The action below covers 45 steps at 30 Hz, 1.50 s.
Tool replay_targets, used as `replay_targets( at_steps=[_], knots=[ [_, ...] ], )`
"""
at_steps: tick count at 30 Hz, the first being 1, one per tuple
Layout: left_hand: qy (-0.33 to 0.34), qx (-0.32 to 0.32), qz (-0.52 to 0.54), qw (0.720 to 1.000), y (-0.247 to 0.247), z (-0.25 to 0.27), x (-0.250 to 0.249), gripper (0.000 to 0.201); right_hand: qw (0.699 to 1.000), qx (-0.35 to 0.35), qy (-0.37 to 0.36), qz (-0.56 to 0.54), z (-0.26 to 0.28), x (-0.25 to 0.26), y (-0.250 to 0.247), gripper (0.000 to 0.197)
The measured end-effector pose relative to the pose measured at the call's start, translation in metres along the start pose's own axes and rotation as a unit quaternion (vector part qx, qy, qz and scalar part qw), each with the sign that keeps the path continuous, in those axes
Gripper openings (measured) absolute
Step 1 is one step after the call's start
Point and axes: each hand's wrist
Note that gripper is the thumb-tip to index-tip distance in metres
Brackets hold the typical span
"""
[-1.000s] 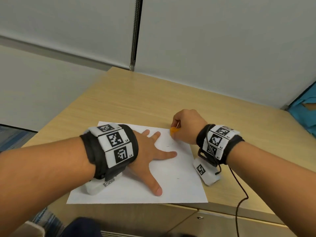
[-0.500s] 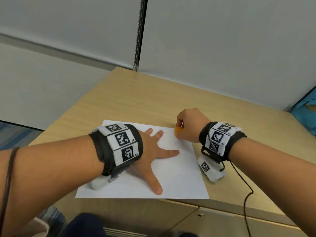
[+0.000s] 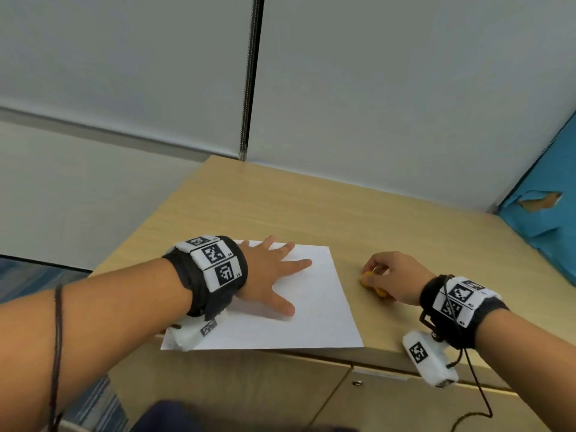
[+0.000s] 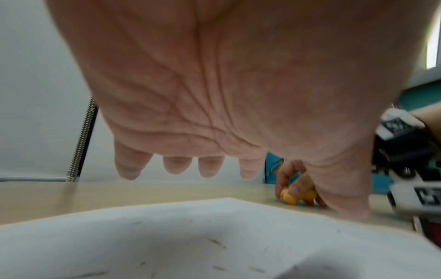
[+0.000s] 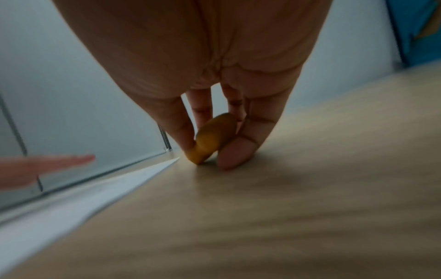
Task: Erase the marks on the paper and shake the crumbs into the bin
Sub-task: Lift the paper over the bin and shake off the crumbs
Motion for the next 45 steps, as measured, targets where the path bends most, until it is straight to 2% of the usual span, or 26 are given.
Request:
replay_targets(
  at_steps=[5,8,9,11,13,15,18,22,24,26,29,31,33,35,37,39,42,44,45],
  knots=[
    [-0.041,-0.061,0.076,0.994,-0.004,0.053,0.022,0.093,0.975,-0.037,-0.07,0.208,0.022,0.002,0.003,0.046],
    [-0.092,-0.118,0.104,0.983,0.003,0.091,0.041,0.096,0.951,-0.053,-0.158,0.261,0.045,0.02,0.008,0.05],
    [-0.111,-0.138,0.121,0.977,0.006,0.103,0.046,0.087,0.948,-0.039,-0.178,0.261,0.053,0.027,0.012,0.051],
    [-0.163,-0.169,0.146,0.961,0.016,0.124,0.059,0.066,0.955,0.018,-0.17,0.242,0.069,0.037,0.023,0.057],
    [-0.213,-0.19,0.184,0.941,0.032,0.143,0.072,0.069,0.957,0.063,-0.165,0.229,0.082,0.043,0.035,0.069],
    [-0.249,-0.195,0.275,0.908,0.053,0.162,0.081,0.074,0.958,0.08,-0.175,0.21,0.096,0.048,0.045,0.074],
    [-0.282,-0.217,0.439,0.825,0.086,0.181,0.082,0.076,0.956,0.093,-0.194,0.198,0.114,0.058,0.054,0.063],
    [-0.253,-0.221,0.596,0.729,0.115,0.19,0.065,0.071,0.955,0.105,-0.216,0.175,0.123,0.076,0.065,0.064],
    [-0.247,-0.243,0.646,0.681,0.124,0.194,0.059,0.063,0.954,0.113,-0.226,0.16,0.123,0.084,0.072,0.077],
    [-0.243,-0.278,0.651,0.663,0.131,0.201,0.062,0.058,0.955,0.114,-0.24,0.134,0.123,0.089,0.077,0.086],
    [-0.226,-0.312,0.661,0.643,0.14,0.22,0.074,0.089,0.965,0.092,-0.243,0.018,0.127,0.098,0.079,0.049],
    [-0.224,-0.335,0.669,0.625,0.149,0.236,0.082,0.094,0.972,0.055,-0.219,-0.065,0.131,0.101,0.08,0.029],
    [-0.225,-0.346,0.679,0.607,0.161,0.256,0.089,0.097,0.975,0.034,-0.161,-0.15,0.138,0.106,0.085,0.017],
    [-0.224,-0.346,0.696,0.588,0.176,0.276,0.094,0.09,0.968,0.058,-0.1,-0.225,0.147,0.111,0.094,0.019],
    [-0.224,-0.338,0.72,0.564,0.191,0.297,0.096,0.067,0.951,0.131,-0.042,-0.276,0.157,0.12,0.109,0.03],
    [-0.232,-0.333,0.738,0.539,0.206,0.317,0.097,0.052,0.918,0.231,0.018,-0.321,0.165,0.132,0.128,0.04],
    [-0.237,-0.321,0.749,0.528,0.232,0.34,0.1,0.054,0.834,0.355,0.085,-0.413,0.168,0.148,0.161,0.049],
    [-0.239,-0.315,0.758,0.519,0.25,0.352,0.1,0.054,0.778,0.41,0.105,-0.465,0.168,0.157,0.183,0.046],
    [-0.243,-0.313,0.758,0.518,0.258,0.356,0.1,0.053,0.762,0.429,0.103,-0.474,0.168,0.162,0.194,0.045]
  ],
)
Point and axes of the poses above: each hand's wrist, its own z-axis away from the middle knuckle, its own y-axis out of the palm, x = y × z, and after that the axes turned 7 degrees about -x, right-handed
